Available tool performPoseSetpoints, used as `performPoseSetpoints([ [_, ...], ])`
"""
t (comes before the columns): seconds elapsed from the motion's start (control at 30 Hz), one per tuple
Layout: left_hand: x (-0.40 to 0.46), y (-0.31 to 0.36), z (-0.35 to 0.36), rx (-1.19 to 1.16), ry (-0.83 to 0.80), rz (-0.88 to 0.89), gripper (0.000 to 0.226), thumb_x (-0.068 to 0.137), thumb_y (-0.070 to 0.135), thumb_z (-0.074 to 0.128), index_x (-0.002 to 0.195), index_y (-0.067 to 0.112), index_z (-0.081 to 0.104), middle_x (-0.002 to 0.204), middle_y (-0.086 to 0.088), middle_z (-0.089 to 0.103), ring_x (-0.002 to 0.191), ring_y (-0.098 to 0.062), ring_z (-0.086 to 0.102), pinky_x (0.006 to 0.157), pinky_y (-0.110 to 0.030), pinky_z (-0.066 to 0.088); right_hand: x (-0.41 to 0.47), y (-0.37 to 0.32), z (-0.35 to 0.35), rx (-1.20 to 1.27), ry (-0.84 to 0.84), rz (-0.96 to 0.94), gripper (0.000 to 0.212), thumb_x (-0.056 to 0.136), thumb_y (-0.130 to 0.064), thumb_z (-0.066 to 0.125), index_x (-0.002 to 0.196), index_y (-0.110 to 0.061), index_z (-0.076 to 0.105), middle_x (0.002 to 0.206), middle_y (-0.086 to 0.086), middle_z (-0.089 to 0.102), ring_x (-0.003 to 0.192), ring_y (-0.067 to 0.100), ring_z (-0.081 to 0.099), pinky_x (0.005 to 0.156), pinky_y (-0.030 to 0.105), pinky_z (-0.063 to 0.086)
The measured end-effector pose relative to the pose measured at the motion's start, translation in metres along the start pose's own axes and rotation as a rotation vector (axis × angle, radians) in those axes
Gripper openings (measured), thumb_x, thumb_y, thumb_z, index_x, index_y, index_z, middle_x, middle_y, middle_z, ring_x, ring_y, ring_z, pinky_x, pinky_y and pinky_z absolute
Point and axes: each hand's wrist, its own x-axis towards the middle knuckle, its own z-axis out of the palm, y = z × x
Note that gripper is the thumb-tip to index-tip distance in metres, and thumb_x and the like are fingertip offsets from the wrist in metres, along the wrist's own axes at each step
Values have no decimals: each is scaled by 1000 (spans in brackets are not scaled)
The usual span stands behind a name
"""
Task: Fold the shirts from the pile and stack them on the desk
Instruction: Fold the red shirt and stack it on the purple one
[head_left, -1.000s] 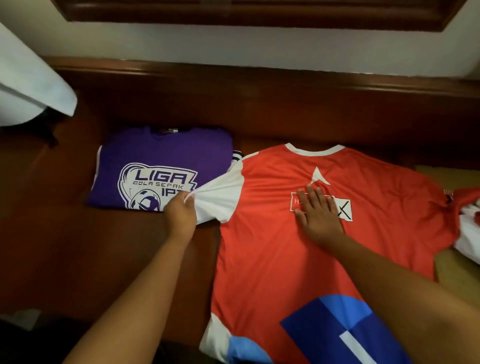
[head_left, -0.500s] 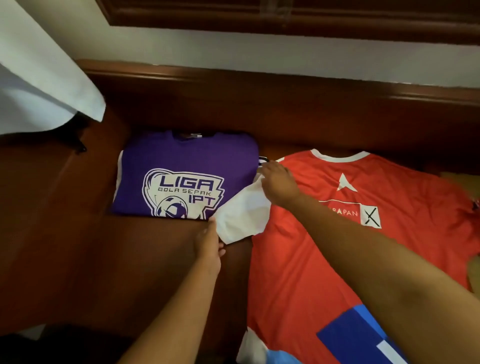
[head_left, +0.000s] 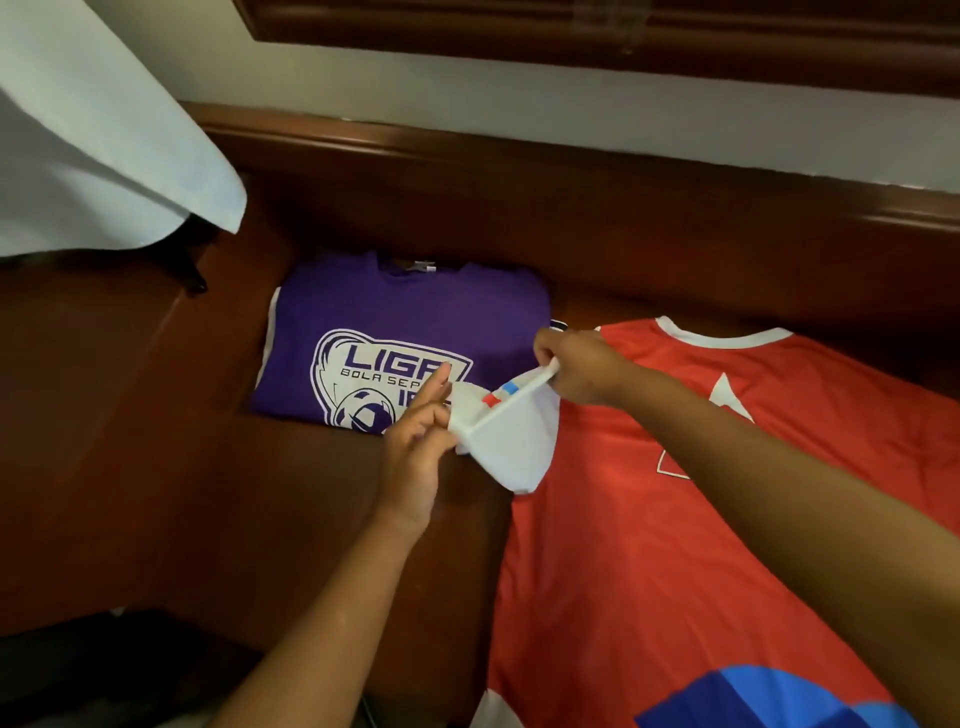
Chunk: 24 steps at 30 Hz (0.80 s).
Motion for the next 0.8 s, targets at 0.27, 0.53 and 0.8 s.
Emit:
performPoseSetpoints([
  [0.27,1,-64,-11,421,355,-413,21,92,5,49,107,14,60,117,-8,61,106,-21,57,86,-29,44,4,18,4,149,4,72,35,78,-16,56,112,-14,64,116,13,61,113,35,54,90,34,41],
  [0.53,11,-67,13,85,323,-630,24,93,17,59,116,9,60,109,-8,65,96,-23,62,84,-35,51,25,-42,36,-236,-141,38,22,91,-28,53,107,-16,63,116,7,61,117,31,48,103,46,29],
  [0.8,13,-54,-6,295,468,-311,15,91,35,61,82,23,55,90,-9,66,73,-20,58,64,-35,50,35,-64,2,534,303,33,17,83,0,65,89,-13,58,91,3,53,80,16,51,74,29,49],
])
